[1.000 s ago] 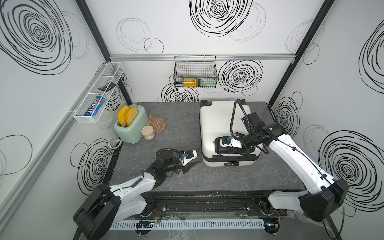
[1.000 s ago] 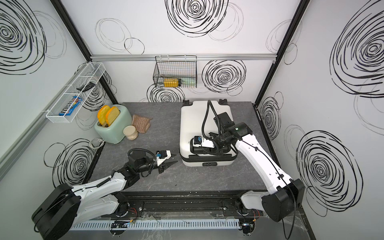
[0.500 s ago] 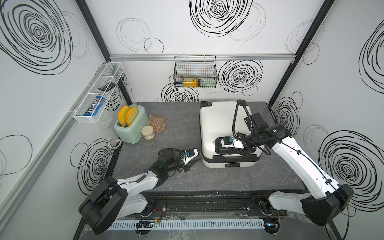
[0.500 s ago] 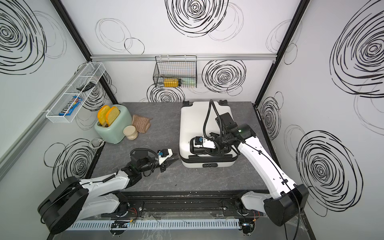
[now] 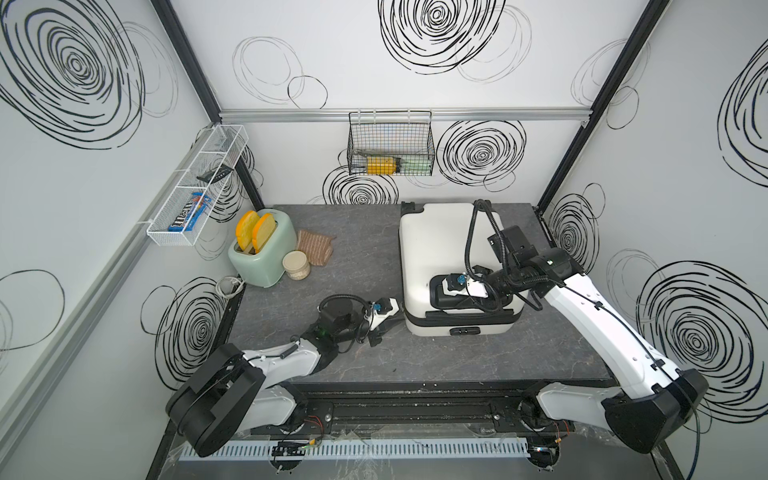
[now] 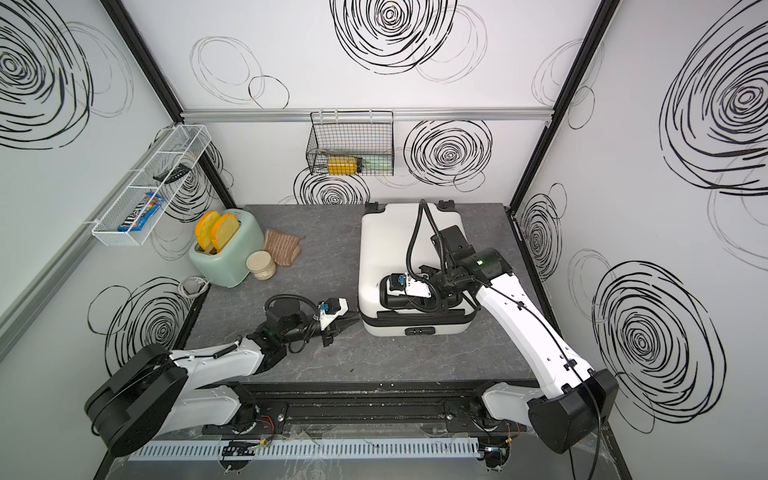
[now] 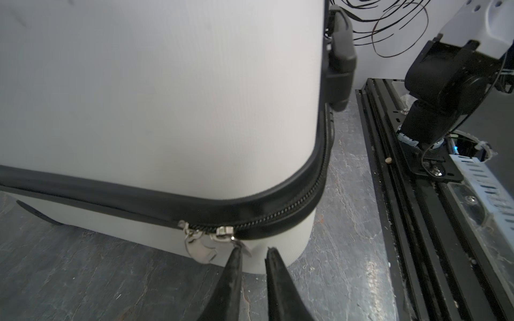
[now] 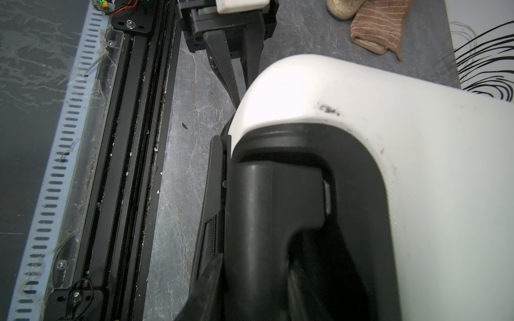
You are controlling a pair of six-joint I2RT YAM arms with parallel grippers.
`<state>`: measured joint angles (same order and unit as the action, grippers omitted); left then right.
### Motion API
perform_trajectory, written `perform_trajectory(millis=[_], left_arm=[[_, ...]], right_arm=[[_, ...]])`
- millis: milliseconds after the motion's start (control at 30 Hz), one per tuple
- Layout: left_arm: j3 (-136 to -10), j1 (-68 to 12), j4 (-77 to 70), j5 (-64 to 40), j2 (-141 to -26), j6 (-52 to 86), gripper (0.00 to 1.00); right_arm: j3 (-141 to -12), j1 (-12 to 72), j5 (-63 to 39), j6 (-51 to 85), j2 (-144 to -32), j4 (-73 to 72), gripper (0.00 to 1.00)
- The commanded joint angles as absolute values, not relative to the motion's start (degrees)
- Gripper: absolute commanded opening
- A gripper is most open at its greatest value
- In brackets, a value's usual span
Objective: Open the suitcase zippers
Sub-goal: Unzip the zipper on the suitcase.
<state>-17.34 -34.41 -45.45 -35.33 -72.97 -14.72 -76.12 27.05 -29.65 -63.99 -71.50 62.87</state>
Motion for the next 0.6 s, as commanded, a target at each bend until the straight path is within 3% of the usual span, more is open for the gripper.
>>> perform_trajectory(millis=[0,367,567], left_arm=[[-18.7,-34.8,-51.0,-37.6,-73.6,-12.9,0.21],[-18.3,-34.5,-55.7,-34.4,-75.6,-9.9,0.30],[-18.7,-34.4,-55.1,-35.5,-76.0,-10.0,0.25]], right_arm=[[-79.4,27.8,-36.5,-71.8,-66.2,51.5,0.00],[-79.5,27.8,-36.8,-72.2,-65.8,52.5,0.00],[-80.3,27.8,-36.9,-72.7,-66.3,53.6,0.00]])
